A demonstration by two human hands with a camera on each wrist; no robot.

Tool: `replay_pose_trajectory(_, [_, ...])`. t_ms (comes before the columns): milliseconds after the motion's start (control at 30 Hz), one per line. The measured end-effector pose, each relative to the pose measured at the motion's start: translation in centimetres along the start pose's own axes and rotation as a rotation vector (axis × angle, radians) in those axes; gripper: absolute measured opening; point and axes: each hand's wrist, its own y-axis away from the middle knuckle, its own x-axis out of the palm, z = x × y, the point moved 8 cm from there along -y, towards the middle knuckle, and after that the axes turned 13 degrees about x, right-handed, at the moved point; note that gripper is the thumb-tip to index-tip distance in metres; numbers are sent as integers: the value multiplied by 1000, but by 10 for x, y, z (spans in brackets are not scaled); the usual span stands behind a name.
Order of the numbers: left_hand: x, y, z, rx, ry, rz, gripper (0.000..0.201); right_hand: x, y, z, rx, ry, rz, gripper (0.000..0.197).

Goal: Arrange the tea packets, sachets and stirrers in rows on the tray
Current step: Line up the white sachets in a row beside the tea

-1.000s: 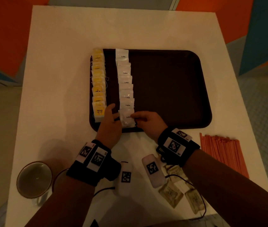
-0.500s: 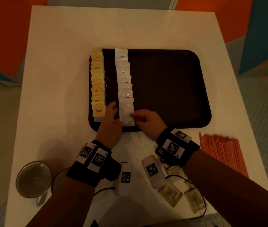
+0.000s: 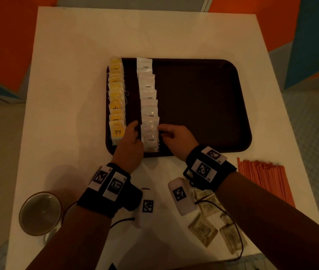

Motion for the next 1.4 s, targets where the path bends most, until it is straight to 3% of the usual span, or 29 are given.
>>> replay_pose_trajectory(133, [1, -5, -8, 64, -57, -5, 54, -11, -8, -5, 74, -34, -80, 47])
replay_pose_trajectory(367, [12, -4, -15, 115, -9, 26, 52, 1, -3, -9, 85, -133, -13, 44])
replay_pose_trajectory(600, [4, -25, -12, 86, 60, -39, 61, -7, -7, 2, 71, -230, -30, 58])
replay_pose_trajectory(767, [7, -39, -12, 93, 50, -39, 54, 1, -9, 14, 40, -336, 27, 54])
replay_pose_trajectory(967, [2, -43, -10, 76, 52, -58, 60, -11, -22, 15, 58, -241, -84, 56])
replay_pose_trajectory(1200, [3, -49, -16, 114, 68, -57, 54, -6, -26, 28, 2, -330, -8, 53])
replay_pose_trajectory(1400, [2, -61, -20, 120, 61, -69, 58, -17, -32, 34, -2, -276, -56, 52])
